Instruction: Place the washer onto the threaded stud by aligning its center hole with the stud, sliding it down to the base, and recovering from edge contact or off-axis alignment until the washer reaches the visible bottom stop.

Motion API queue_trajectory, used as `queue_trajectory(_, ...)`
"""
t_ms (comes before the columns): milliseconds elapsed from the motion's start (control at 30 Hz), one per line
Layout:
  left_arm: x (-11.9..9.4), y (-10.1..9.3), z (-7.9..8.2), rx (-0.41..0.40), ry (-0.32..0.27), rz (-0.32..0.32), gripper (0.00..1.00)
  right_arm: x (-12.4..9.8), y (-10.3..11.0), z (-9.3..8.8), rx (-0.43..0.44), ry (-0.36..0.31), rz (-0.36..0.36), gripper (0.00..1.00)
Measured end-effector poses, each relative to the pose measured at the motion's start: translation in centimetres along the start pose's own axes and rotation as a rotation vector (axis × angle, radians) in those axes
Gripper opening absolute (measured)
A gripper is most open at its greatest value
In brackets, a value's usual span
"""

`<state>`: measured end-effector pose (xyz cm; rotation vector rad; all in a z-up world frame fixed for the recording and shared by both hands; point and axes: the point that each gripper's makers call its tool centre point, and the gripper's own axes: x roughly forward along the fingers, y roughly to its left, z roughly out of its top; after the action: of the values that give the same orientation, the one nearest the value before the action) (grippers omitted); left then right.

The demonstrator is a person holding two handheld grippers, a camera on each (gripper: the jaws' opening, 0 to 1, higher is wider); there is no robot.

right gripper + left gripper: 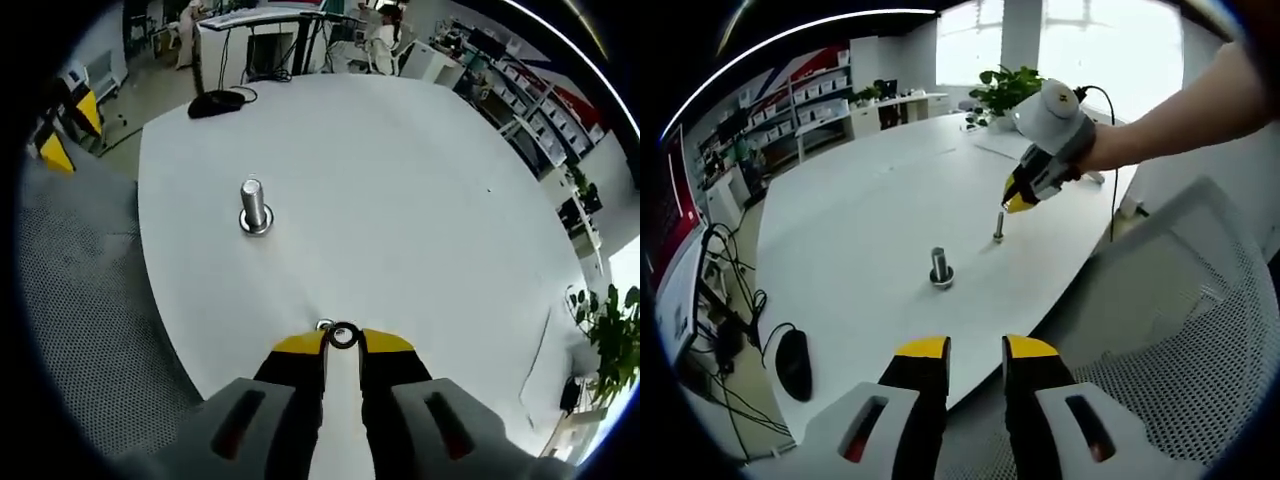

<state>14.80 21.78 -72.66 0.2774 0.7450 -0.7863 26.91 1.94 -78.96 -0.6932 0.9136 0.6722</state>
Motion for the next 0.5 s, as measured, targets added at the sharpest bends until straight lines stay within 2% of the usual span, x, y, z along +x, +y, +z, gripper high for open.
queue_trajectory(100,0.0,-0.1,0.0,0.004,0.002,-0.003,0.18,0.4,-0.1,0.3,-0.021,-0.001,-0.002,0.15)
queue_trajectory(300,0.0,0.0,0.0,0.001,0.002,0.0,0.18,1.3,-0.1,-0.7,0.004,0.028,0.002,0.15)
queue_trajectory(500,0.0,0.0,-0.1,0.004,0.006,-0.002,0.18,1.4,0.0,-0.8,0.012,0.033,0.009,0.15)
